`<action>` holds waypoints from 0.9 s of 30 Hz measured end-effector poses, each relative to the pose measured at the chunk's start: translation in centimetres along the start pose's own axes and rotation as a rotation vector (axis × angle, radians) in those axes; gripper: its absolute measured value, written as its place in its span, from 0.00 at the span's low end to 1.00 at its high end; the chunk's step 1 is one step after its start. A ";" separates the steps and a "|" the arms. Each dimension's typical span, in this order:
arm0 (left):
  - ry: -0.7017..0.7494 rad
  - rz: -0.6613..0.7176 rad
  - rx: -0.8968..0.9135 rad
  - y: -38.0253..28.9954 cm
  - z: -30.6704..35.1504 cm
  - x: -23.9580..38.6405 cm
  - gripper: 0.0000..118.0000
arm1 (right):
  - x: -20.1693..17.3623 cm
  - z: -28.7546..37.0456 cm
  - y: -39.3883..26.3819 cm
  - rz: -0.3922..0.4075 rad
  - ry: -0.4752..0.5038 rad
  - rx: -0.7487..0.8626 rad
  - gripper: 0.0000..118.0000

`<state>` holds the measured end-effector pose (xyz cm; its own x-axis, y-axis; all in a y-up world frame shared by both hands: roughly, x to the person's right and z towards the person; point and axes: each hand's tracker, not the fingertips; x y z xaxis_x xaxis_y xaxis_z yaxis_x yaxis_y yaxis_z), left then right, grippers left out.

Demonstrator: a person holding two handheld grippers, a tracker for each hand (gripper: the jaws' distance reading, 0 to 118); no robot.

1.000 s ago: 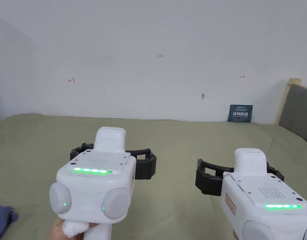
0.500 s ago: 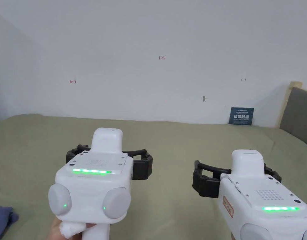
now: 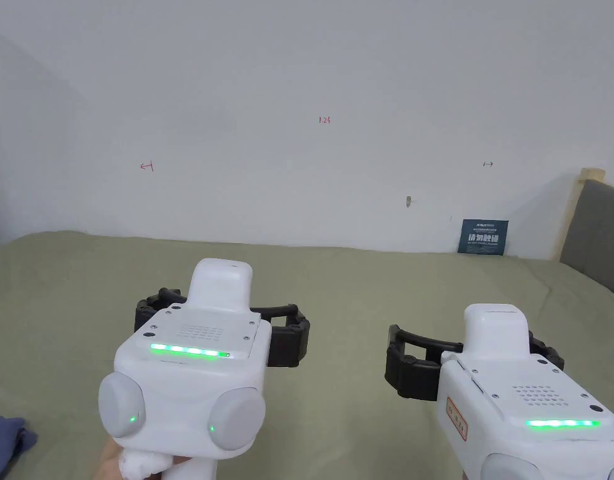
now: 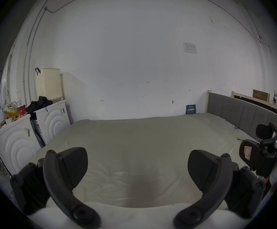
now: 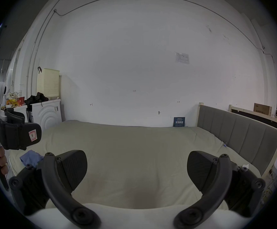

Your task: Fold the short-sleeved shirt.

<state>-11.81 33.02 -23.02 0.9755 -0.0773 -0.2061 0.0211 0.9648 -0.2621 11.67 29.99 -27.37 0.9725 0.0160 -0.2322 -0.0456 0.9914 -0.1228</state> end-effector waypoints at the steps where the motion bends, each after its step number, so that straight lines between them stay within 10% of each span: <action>1: 0.001 -0.002 0.004 0.0 0.0 0.0 1.00 | 0.0 0.0 0.0 0.000 0.001 0.000 1.00; 27: -0.021 0.044 -0.002 0.3 -0.2 -0.9 1.00 | 0.6 -0.1 0.5 -0.010 -0.007 0.003 1.00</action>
<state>-12.71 33.35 -23.07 0.9798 -0.0296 -0.1976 -0.0222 0.9666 -0.2552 12.17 30.49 -27.62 0.9746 0.0069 -0.2237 -0.0351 0.9919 -0.1223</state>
